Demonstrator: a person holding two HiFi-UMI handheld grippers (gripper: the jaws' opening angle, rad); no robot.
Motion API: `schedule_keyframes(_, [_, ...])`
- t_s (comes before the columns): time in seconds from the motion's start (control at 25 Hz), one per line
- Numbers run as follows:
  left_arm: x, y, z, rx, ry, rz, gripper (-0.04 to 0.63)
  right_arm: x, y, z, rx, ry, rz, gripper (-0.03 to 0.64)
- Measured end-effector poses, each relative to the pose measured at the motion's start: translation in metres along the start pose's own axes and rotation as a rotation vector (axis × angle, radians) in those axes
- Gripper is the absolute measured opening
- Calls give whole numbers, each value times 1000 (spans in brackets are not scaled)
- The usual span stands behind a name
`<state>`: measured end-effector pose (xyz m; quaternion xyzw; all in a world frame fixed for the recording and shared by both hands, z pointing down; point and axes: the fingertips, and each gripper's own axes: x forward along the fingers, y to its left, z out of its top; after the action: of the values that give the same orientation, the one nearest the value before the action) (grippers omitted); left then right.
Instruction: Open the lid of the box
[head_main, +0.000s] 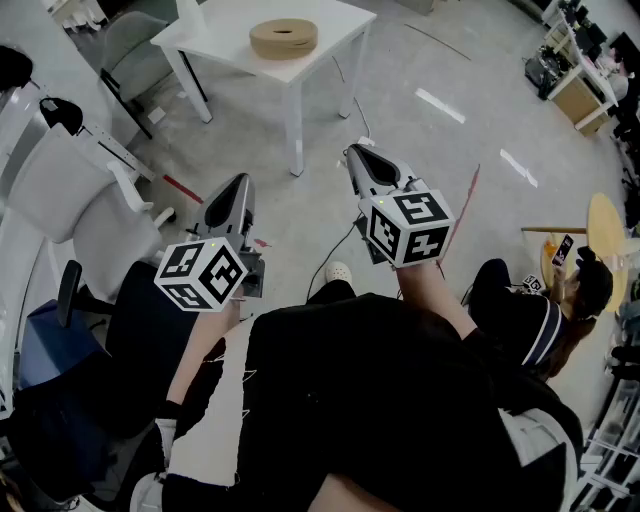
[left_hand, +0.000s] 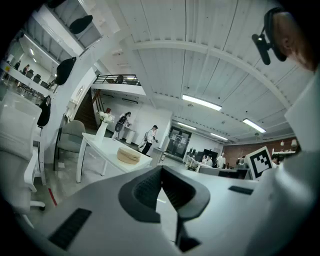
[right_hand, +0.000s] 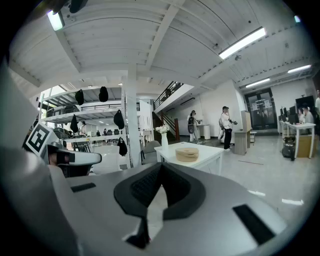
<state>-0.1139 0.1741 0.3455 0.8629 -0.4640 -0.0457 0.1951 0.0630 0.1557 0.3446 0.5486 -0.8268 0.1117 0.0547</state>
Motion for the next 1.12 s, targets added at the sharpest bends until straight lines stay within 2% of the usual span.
schedule_keyframes(0.44, [28, 7, 4, -10, 6, 11, 11, 20, -18, 5, 6, 10, 19, 5])
schedule_keyframes(0.68, [68, 1, 6, -21, 14, 8, 11, 43, -54, 15, 55, 2, 39, 5])
schedule_keyframes(1.12, [141, 6, 24, -29, -37, 49, 11, 99, -117, 36, 34, 3, 70, 5])
